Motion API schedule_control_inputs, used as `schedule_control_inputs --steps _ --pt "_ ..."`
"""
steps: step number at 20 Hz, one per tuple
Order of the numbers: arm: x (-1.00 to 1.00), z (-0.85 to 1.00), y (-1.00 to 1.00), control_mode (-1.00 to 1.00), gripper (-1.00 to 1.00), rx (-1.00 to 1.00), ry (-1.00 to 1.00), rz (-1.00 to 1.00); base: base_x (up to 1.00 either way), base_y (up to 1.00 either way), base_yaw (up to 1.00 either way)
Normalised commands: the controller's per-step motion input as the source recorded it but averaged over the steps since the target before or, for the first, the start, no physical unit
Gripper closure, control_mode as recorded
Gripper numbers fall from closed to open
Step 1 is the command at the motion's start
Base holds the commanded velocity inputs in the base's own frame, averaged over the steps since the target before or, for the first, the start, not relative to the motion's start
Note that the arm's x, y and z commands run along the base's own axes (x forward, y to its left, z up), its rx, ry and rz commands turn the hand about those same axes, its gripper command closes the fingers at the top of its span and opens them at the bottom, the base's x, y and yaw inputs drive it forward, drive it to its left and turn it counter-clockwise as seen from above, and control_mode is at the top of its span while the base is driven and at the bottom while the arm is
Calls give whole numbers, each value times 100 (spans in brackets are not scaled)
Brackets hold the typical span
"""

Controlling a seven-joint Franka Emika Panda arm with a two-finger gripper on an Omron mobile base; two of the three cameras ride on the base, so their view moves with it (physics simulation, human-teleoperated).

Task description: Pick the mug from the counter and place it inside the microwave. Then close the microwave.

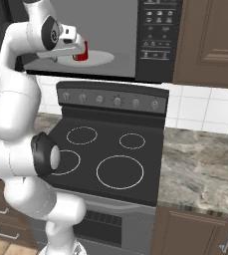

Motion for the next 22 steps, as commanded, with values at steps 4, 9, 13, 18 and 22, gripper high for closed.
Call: schedule_control_inputs --steps 4,9,13,18,22 --pt "-38 -31 -6 -100 -100 0 -16 -1 0 0 0" --pt "-57 -1 0 -100 -100 0 -13 0 0 0 0" --pt "-56 16 0 -100 -100 0 -12 0 0 0 0" --pt "-53 3 0 -100 -100 0 -11 0 0 0 0" --pt "-47 15 0 -100 -100 0 -10 0 0 0 0"
